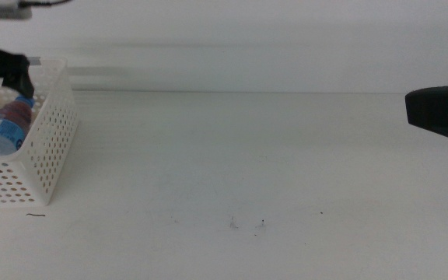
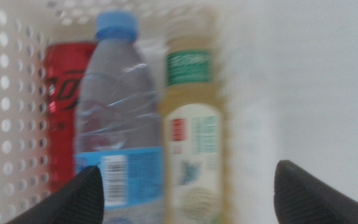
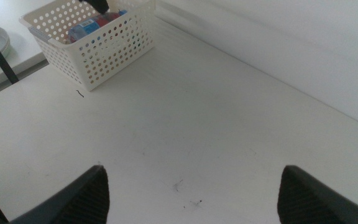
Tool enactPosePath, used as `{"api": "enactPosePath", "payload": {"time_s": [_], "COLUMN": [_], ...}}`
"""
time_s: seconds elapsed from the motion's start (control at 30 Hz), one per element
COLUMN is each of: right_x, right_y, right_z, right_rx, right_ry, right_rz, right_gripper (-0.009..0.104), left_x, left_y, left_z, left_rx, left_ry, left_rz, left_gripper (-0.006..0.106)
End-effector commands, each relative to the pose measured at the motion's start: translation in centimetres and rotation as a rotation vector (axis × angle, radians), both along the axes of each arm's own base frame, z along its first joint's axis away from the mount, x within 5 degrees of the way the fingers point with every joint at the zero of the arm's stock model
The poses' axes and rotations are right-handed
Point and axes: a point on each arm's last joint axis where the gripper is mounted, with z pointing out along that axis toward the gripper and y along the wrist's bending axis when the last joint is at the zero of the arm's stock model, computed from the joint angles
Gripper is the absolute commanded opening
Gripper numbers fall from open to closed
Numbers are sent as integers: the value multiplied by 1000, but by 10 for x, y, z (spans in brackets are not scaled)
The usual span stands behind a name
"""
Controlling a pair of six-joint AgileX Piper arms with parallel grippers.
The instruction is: Use arms to grab the bottles and put them into the dustbin to the left of the table.
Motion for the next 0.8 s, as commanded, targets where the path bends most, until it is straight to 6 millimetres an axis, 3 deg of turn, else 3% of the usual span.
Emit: {"api": "enactPosePath", "payload": {"time_s": [0.0,0.37,0.53,0.67,0.77], "right_x": [-1,-1,-1,-1,-1], "right_y": [0,0,0,0,0], "right_z": [3,3,3,3,3], "right_rx": [2,2,2,2,2], "right_ry": [-20,-20,-20,-20,-20], "right_rz": [3,3,3,3,3], "right_gripper": [86,86,86,86,86], "left_x": [-10,-58,-98,-131,-155], "left_y": [-19,-119,-161,-173,-169], "left_z": [27,107,138,144,142], "left_rx": [-47,-91,-70,-99,-133], "left_ry": [-57,-284,-437,-555,-599], "left_rz": [-15,-229,-354,-376,-357], "left_gripper": [94,94,94,94,94]}}
